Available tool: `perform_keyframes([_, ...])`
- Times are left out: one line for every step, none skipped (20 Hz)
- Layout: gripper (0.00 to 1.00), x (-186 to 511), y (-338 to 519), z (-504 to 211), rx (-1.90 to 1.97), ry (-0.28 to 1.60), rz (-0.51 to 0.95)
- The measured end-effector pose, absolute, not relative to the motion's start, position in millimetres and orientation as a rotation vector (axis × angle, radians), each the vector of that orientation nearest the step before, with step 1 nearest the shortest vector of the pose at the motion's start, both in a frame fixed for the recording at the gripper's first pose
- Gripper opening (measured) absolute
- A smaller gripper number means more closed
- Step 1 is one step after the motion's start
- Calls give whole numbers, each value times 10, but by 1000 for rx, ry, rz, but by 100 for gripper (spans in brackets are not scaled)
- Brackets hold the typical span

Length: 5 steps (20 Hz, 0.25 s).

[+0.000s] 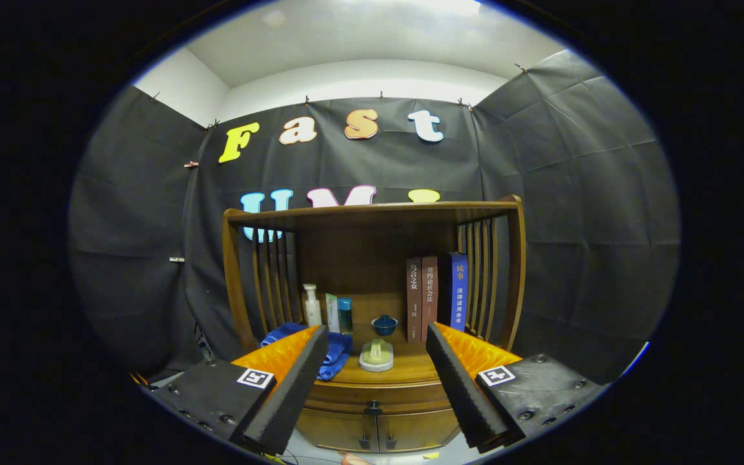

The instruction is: Pull open the drawer, take out the items inside it, and place them on the countertop above the cabinet.

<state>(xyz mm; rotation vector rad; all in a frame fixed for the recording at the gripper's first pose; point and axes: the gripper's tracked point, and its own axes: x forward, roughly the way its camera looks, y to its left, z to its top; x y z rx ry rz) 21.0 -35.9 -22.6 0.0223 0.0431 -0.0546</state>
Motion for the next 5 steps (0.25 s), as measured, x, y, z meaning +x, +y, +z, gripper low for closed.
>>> perform_keyframes([99,191,-360,-196,16,37,-55])
perform_keyframes([99,178,-363,-175,10,32,-59])
perform_keyframes([99,158,-353,-168,6,28,-58])
perform_keyframes([99,149,-345,-162,5,27,-58])
perform_keyframes([99,132,-342,-157,6,27,-60])
